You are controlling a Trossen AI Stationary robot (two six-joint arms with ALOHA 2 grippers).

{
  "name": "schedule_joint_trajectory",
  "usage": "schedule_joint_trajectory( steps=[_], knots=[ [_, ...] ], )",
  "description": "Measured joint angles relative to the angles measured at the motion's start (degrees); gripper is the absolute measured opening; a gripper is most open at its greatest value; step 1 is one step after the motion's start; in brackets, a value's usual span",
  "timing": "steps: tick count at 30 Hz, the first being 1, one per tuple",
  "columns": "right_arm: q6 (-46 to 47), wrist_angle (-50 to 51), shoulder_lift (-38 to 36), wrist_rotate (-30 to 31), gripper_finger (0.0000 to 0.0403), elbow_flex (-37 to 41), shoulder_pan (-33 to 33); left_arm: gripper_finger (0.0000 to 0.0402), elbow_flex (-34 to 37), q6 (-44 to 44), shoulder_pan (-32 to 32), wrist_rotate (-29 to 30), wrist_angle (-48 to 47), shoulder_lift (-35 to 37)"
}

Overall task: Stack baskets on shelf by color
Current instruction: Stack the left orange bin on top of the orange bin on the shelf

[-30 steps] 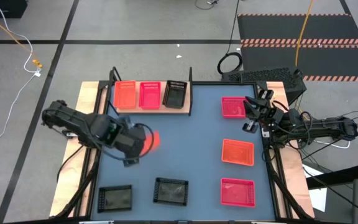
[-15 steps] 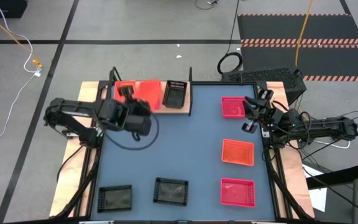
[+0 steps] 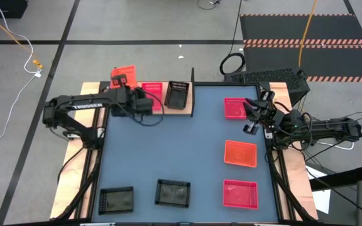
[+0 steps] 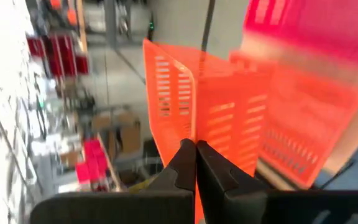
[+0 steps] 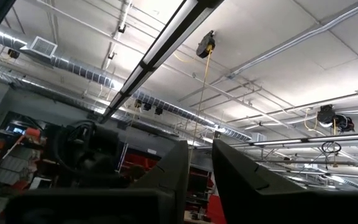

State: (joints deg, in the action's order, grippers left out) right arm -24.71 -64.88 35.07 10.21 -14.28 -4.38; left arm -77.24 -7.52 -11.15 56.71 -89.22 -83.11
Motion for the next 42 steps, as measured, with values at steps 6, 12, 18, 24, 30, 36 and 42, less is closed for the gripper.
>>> schedule_joint_trajectory(
  steps=[6, 12, 18, 24, 30, 36, 42],
  knots=[
    [-0.63, 0.00, 0.00, 0.00, 0.0066, 0.02, 0.00, 0.0000, 10.20, 8.61, -5.98, -2.14, 7.89, 6.66],
    [-1.51, 0.28, 0.00, 0.05, 0.0066, 0.02, -0.04, 0.0000, 15.87, 14.51, -6.41, -4.32, 17.70, 12.16],
    [-1.51, 0.27, 0.00, 0.11, 0.0066, 0.02, -0.04, 0.0001, 20.21, 9.22, -6.41, -3.86, 18.85, 12.11],
    [-1.51, 0.26, 0.00, 0.11, 0.0066, 0.01, -0.04, 0.0001, 22.28, 2.20, -6.39, -1.33, 18.88, 11.91],
    [-1.51, 0.20, 0.00, 0.16, 0.0066, 0.00, -0.04, 0.0002, 20.44, 3.26, -5.31, -1.27, 18.96, 11.86],
    [-1.51, 0.17, -0.01, 0.16, 0.0066, 0.01, -0.04, 0.0010, 13.02, 1.22, -5.70, -5.74, 19.41, 11.88],
    [-1.37, -0.19, -0.01, 0.16, 0.0066, 0.00, -0.04, 0.0023, 6.49, -0.95, -14.11, -27.76, 28.73, 11.91]
  ],
)
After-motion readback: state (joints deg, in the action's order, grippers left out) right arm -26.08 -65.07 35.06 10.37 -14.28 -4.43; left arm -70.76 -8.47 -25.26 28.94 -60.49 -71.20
